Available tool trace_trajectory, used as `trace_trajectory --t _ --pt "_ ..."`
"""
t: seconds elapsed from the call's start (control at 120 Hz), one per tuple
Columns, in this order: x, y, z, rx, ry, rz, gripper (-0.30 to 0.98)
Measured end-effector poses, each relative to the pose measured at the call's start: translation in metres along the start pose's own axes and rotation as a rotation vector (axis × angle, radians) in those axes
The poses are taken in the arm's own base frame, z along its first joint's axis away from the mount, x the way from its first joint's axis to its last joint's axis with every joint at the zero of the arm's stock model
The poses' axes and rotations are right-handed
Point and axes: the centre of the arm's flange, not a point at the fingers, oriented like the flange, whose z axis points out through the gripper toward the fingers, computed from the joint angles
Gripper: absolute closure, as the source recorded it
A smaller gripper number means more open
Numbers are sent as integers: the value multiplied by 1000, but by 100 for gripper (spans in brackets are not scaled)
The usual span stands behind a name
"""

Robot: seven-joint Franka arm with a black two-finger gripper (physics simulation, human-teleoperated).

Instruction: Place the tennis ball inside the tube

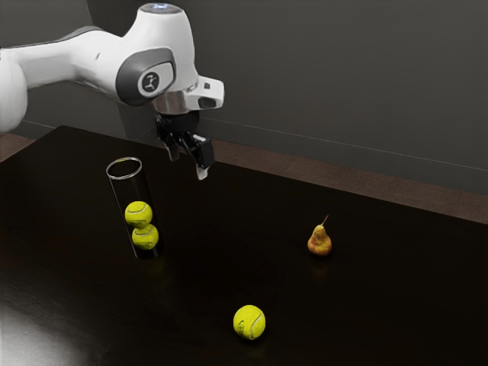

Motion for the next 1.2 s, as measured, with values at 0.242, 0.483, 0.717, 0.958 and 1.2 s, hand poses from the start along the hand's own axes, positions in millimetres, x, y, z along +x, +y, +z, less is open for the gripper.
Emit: trace_trajectory --t 0.242,0.483,0.717,0.958,1.2 --pt "5 4 3 6 5 -3 0" --pt "29 62 109 -29 -91 70 0" --pt "54 99 146 -32 -56 117 0" --pt "84 118 191 -34 -29 164 0" --pt "73 185 178 -53 -21 216 0"
